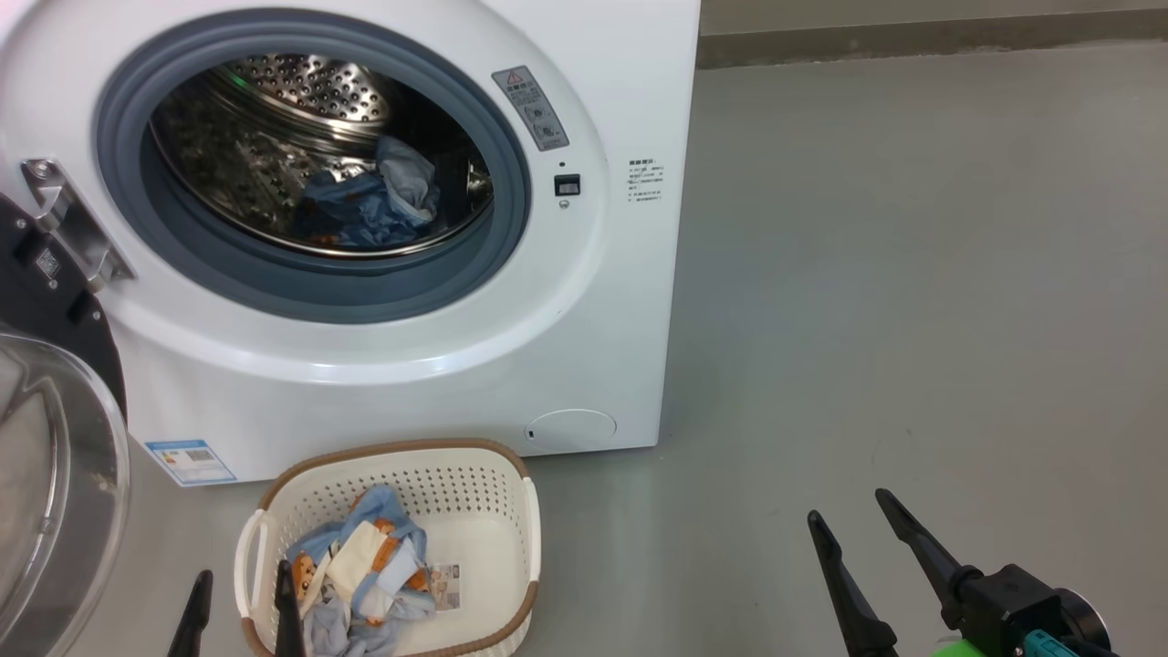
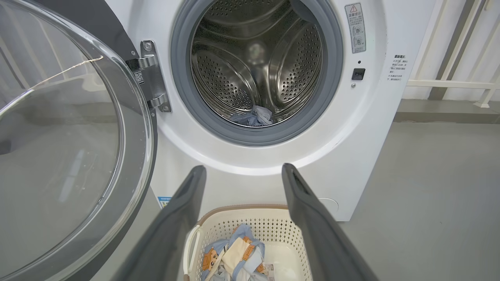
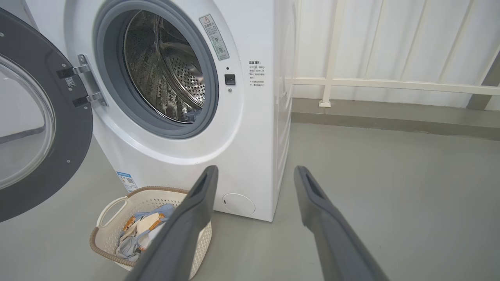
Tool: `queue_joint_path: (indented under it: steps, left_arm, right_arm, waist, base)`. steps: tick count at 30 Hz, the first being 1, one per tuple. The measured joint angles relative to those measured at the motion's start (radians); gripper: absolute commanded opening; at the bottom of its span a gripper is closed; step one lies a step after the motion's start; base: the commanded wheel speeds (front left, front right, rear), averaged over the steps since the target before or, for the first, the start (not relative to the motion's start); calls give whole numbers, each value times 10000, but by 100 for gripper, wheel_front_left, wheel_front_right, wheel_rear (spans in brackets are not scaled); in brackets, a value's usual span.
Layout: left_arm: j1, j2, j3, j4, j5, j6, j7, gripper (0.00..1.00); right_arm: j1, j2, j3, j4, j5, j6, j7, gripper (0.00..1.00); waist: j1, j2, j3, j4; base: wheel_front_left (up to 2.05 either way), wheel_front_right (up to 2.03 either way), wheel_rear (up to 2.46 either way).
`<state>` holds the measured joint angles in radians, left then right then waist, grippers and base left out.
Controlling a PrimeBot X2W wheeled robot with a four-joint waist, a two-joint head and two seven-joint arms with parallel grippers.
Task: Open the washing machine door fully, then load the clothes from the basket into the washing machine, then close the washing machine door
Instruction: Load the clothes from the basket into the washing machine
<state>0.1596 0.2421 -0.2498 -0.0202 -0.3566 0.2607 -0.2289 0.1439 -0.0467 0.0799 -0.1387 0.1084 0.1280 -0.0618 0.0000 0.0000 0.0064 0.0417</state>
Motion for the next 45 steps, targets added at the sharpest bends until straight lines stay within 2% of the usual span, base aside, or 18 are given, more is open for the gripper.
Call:
queue_joint_path:
  steps: [11,19,33,39,45]
  left_arm:
    - [-103,-6,-65,479,-249,-48,176,100]
    - [-1137,-192,-374,2314,-788,-734,826,100]
    - [-5707,-242,-840,6916,-663,-1954,1315,100]
    - [-7439,-109,-782,8604,-688,-2303,1584,100]
    - [-8891,313,-857,9927,-556,-2466,1983,100]
  right_arm:
    - [-16,2,75,-12,0,0,-12,100]
    - [-365,0,165,-119,0,0,-15,100]
    - [-1772,-10,380,-314,161,0,-520,100]
    - [-2534,-25,654,-98,295,0,-991,100]
    - [-3171,-29,742,125,746,0,-1415,100]
  waist:
    - [0,0,321,-33]
    - [0,0,926,-118]
    - [0,0,3076,-539]
    - [0,0,4229,-898]
    - [0,1,5335,-1387]
  base:
    - [0,0,0]
    - [0,0,0]
    - [0,0,0]
    - [0,0,0]
    - [0,0,0]
